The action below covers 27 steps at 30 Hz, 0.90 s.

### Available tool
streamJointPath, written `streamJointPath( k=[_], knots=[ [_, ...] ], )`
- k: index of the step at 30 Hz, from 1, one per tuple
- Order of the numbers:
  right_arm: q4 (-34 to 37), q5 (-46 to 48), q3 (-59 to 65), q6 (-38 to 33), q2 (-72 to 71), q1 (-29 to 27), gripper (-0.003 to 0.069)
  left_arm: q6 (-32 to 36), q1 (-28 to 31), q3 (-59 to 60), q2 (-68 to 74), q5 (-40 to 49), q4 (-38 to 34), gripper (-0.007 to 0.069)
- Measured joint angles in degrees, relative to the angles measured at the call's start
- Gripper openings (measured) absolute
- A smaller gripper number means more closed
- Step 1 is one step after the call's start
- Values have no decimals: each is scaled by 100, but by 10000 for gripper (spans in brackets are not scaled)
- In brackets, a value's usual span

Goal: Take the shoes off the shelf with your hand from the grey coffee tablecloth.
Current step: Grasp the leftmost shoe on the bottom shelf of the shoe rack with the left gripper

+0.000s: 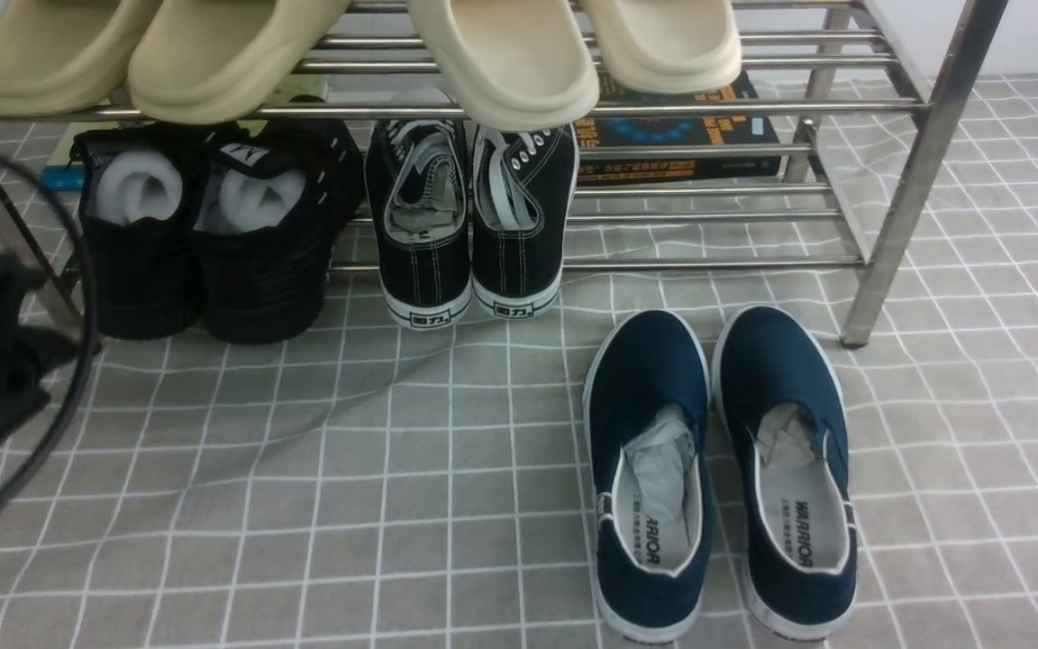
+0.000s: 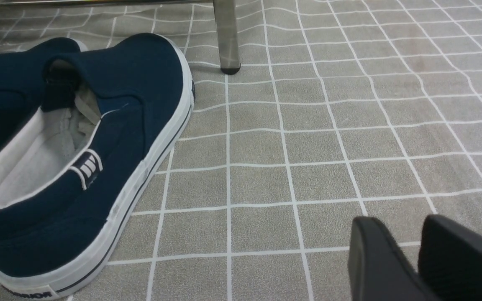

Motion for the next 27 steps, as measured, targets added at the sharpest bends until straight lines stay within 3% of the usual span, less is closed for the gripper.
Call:
streamJointPath(
  k=[4,8,16,27],
  knots=[
    [0,0,0,0,0,0,190,-359,0,-830,1252,-212,7,510],
    [0,0,0,0,0,0,192,-648,0,-1416,2151,-276,12,574],
    [0,0,0,0,0,0,205,-769,101,-1791,2563,-781,-80,587],
    [0,0,0,0,0,0,219,-1007,448,-1802,2955,-749,-207,587]
  ],
)
